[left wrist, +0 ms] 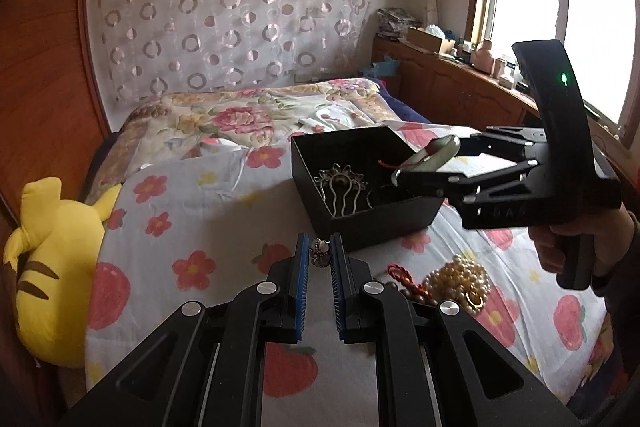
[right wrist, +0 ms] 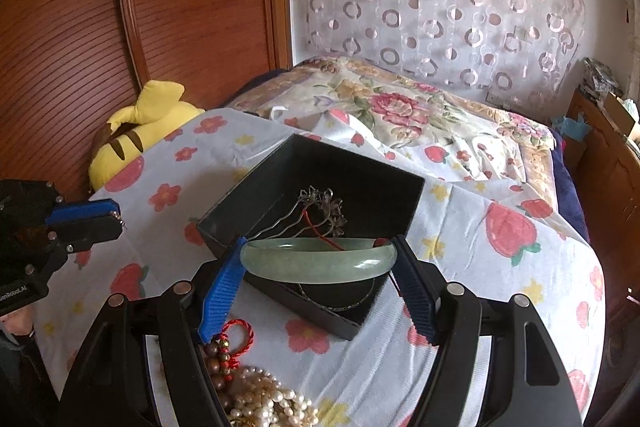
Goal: Organize jewelry
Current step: 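Lower bangle into box with right tool while left tool drops charm inside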
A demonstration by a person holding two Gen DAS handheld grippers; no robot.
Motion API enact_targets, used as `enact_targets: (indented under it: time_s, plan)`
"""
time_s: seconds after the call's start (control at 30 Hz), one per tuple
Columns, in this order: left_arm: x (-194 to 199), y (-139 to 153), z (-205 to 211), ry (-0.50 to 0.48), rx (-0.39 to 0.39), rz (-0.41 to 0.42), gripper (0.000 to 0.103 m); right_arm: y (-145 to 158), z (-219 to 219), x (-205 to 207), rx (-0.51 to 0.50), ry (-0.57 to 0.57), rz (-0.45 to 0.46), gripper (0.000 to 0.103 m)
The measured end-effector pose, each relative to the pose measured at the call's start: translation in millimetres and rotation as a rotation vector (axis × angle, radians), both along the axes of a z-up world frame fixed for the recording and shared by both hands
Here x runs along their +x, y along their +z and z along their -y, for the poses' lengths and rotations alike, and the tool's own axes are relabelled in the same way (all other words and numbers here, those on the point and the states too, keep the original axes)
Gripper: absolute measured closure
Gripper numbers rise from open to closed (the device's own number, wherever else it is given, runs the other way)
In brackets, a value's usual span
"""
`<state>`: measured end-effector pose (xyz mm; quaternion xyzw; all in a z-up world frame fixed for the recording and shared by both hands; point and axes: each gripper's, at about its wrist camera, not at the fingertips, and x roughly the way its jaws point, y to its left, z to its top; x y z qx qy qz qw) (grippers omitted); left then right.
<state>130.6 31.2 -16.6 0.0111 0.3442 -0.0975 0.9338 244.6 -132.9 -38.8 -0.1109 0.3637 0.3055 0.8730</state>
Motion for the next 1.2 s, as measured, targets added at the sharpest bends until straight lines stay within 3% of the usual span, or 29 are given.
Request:
enact_targets:
  time_s: [0.5,1.1,1.17,1.2]
  plan:
    - [36.3,3.5,13.7,-0.004,0.018,-0.01,0.093,1.2,2.5,2.7,0.003,-0.009,0.002,0.028]
    - [85.6,-4.2,45.8,-0.031,0.036,-0.04,0.093,2.0,63.6,-22.3,0.029,-0.062,0.011,0.028]
    - [87.3,-4.4,45.9,-0.021,0.027,-0.034,0.083,0.8,67.1,-26.4,0.038,-0.063,0.007,0.028]
    - [86.3,-3.8,44.3,-0.015,0.018,-0.031,0.07,0.2,68.8,-28.9,0.045,-0.064,0.005,0.028]
